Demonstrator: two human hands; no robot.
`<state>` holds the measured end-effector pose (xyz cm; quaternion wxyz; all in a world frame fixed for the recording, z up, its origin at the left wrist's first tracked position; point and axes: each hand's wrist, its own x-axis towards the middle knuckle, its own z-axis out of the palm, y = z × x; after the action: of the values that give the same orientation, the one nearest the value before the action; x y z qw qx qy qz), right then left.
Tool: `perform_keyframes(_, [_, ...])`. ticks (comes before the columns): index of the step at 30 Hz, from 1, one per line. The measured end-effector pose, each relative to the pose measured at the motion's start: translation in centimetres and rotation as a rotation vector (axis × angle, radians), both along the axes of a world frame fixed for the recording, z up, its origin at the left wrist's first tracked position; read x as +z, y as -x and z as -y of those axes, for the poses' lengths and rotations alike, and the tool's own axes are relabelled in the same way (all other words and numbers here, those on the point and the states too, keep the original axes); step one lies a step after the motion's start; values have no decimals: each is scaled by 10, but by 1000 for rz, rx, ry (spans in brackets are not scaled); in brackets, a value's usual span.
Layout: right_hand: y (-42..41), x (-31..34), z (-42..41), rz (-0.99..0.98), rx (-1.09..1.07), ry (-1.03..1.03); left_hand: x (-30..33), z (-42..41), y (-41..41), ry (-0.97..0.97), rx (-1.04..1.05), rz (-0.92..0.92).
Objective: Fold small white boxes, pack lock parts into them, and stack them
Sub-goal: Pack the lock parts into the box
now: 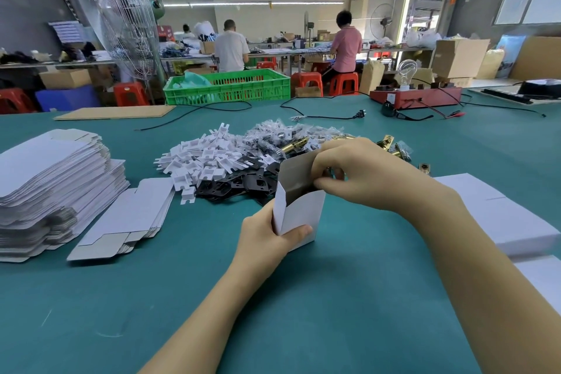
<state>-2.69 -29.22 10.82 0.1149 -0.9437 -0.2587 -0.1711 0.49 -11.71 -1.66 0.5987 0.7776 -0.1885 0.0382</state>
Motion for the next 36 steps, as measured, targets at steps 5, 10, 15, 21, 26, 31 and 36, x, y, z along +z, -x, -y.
perform_keyframes(5, [2, 4, 8, -134, 28, -336, 0, -1, -1, 37, -14, -48])
perform_keyframes(10, [-9, -7, 20, -136, -57, -736, 3, -1, -3, 93, 17, -127])
perform_keyframes(15, [-35, -51, 18, -69, -343, -777, 3, -4, -6, 154, 84, -178])
perform_keyframes(21, [-46, -121, 5, -142, -340, -466, 0, -5, -12, 211, 221, -198])
perform_keyframes(26, [-54, -129, -2, -189, -231, -190, -2, -5, -12, 168, 235, -154])
perform_keyframes(31, [-54, -133, -6, -191, -214, -134, 0, -4, -12, 187, 234, -173])
perform_keyframes(36, [-52, -129, -1, -128, -265, -235, 1, -4, -12, 186, 222, -180])
